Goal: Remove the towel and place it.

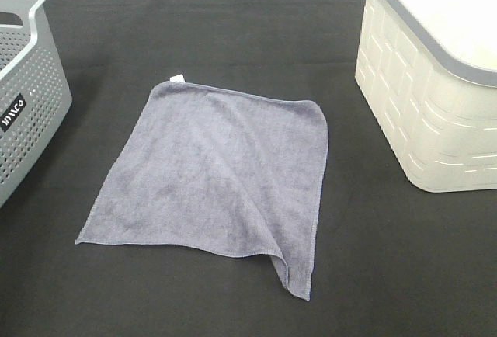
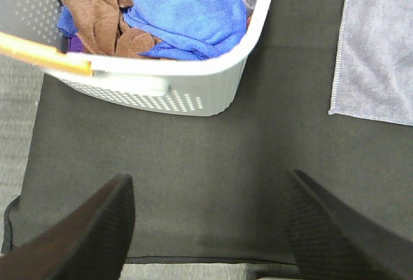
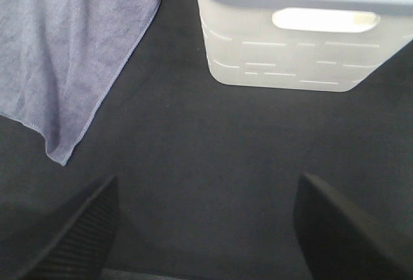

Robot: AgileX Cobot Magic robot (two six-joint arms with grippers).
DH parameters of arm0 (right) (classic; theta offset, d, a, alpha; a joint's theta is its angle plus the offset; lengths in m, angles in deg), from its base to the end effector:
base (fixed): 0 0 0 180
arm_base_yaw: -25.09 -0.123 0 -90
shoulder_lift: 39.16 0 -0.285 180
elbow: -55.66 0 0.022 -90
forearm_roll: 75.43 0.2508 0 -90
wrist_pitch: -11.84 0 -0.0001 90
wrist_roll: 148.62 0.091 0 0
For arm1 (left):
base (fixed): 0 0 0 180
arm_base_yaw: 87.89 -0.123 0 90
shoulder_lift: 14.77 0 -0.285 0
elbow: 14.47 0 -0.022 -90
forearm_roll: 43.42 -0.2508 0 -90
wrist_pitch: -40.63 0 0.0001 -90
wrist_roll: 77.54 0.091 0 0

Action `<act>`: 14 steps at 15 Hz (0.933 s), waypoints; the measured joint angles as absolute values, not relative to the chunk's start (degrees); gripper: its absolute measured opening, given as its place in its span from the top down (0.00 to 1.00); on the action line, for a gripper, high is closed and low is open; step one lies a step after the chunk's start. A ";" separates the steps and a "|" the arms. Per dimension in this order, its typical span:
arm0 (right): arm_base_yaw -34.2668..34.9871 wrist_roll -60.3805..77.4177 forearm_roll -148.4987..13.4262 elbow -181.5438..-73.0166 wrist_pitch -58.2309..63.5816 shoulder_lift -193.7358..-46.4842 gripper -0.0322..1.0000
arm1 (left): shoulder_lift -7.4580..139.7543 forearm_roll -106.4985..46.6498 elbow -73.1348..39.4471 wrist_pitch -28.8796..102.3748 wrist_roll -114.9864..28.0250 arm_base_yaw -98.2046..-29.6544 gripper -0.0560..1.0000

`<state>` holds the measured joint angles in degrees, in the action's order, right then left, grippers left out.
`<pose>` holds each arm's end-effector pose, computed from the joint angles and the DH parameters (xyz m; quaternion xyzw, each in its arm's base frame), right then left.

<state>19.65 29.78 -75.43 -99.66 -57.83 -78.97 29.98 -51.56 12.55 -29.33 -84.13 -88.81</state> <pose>0.0629 0.0060 0.3699 -0.0565 0.9193 0.0130 0.3892 0.0847 0.0135 0.3523 -0.0606 0.9404 0.0547 0.3301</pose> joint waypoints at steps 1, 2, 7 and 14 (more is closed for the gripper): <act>19.65 29.78 -75.43 -97.20 -57.83 -75.08 0.26 | 25.68 -51.56 14.96 -29.33 -84.13 -88.81 0.36; 19.65 29.78 -75.43 -95.08 -57.83 -71.29 0.26 | 21.84 -51.56 17.25 -29.10 -84.07 -88.81 0.36; 19.65 29.78 -75.43 -84.70 -57.83 -53.82 0.26 | 2.59 -51.50 29.17 -26.86 -81.66 -88.81 0.36; 19.65 28.34 -75.43 -75.65 -57.66 -46.71 0.26 | -7.27 -45.54 32.95 -22.22 -80.86 -88.81 0.36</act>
